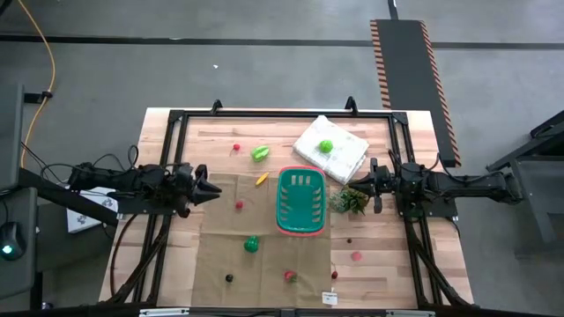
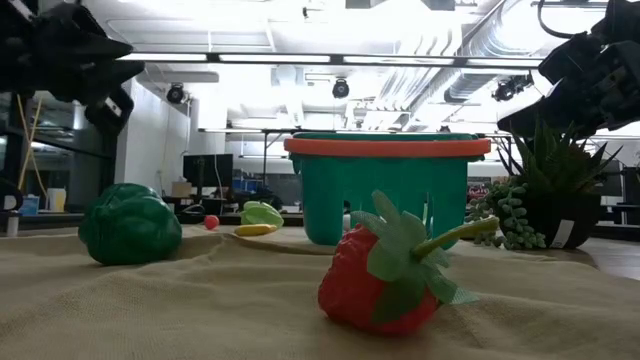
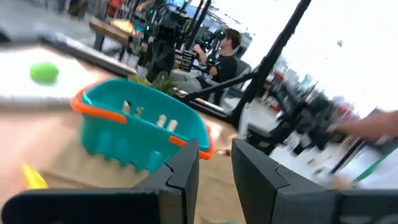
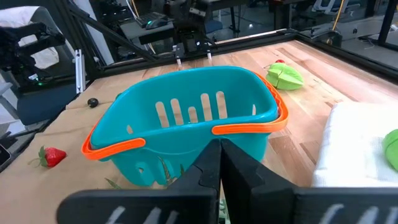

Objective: Pick and placing Produce into tupperware
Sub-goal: Put the green cabbage into the blue basket

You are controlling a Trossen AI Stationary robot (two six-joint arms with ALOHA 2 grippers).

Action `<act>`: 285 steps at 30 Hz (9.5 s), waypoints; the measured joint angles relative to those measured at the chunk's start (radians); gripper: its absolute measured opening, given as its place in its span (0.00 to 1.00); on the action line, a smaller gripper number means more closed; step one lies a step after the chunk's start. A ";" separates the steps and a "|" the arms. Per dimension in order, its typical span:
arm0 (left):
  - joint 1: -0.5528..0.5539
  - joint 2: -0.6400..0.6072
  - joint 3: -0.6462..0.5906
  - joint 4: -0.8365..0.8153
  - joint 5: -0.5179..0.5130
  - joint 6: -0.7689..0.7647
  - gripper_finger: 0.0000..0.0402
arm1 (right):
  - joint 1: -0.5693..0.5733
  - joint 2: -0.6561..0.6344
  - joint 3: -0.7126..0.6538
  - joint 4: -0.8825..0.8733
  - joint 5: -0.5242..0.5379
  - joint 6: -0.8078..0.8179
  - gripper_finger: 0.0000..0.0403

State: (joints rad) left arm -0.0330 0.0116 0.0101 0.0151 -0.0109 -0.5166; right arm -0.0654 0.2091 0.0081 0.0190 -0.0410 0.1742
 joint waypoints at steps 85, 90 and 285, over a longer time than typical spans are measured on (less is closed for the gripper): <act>0.000 0.000 0.000 0.035 -0.207 -0.584 0.21 | -0.684 1.249 1.548 -1.227 0.055 0.184 0.40; 0.000 0.000 0.000 0.035 -0.207 -0.584 0.21 | -0.674 1.367 1.547 -1.228 0.044 0.117 0.41; 0.000 0.000 0.000 0.000 0.004 -0.476 0.21 | -0.525 1.866 1.547 -1.090 -0.015 1.080 0.61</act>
State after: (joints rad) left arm -0.0330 0.0116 0.0101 0.0151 -0.0067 -0.9924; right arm -0.5907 2.0750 1.5551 -1.0714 -0.0564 1.2538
